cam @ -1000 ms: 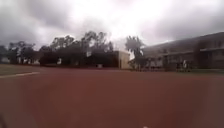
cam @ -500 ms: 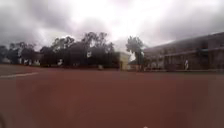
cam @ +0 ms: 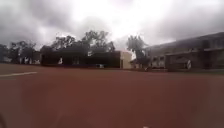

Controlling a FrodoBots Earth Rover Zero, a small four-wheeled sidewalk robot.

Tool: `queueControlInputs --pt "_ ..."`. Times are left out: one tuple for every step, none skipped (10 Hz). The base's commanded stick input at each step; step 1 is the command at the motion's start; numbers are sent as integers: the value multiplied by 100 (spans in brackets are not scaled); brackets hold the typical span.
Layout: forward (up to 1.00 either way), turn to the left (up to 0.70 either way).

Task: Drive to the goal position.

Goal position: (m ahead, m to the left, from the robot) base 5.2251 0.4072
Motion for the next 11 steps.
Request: queueControlInputs --pt "70 0" --pt "70 0" --pt "70 0" --pt "70 0" --pt "70 0" --pt "70 0" --pt "70 0" --pt "70 0" --pt "70 0" --pt "70 0" --pt "70 0"
